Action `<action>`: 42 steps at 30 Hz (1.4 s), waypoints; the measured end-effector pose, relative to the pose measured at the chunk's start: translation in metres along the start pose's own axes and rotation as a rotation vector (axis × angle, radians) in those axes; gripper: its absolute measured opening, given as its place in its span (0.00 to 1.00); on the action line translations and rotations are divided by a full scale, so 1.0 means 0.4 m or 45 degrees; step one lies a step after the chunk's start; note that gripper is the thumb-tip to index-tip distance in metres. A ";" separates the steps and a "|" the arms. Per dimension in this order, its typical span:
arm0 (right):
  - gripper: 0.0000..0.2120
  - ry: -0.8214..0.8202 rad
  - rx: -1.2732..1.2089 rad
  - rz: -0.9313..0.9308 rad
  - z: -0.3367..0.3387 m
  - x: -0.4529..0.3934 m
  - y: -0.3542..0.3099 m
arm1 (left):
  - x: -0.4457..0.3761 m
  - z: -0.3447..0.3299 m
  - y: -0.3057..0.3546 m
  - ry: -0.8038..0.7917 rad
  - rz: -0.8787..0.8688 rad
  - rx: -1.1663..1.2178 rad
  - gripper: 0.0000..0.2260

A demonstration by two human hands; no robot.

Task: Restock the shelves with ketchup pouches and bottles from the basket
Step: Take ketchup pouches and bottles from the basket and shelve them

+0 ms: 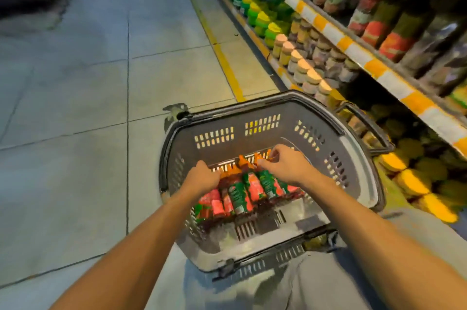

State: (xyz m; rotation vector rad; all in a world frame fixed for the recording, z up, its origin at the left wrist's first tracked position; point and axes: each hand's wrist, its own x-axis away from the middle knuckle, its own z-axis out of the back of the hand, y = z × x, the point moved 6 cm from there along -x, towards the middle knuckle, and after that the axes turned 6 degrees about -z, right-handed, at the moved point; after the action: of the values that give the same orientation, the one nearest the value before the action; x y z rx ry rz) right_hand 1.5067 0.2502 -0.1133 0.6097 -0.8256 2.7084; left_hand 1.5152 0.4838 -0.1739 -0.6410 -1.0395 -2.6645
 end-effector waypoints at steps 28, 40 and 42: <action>0.39 -0.199 0.818 0.163 -0.424 -0.283 0.030 | -0.151 -0.169 -0.192 0.308 0.205 -0.135 0.19; 0.37 -0.098 0.482 0.202 -0.429 -0.270 -0.009 | -0.148 -0.183 -0.244 0.180 0.453 0.341 0.28; 0.35 -0.069 0.291 0.156 -0.403 -0.275 -0.012 | -0.151 -0.184 -0.244 0.192 0.439 0.392 0.26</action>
State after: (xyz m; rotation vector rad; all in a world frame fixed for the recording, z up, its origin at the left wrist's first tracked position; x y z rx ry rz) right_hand 1.5540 0.3350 -0.2826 0.7038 -0.5876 2.9357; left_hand 1.5115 0.5068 -0.3081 -0.4950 -1.1459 -2.1650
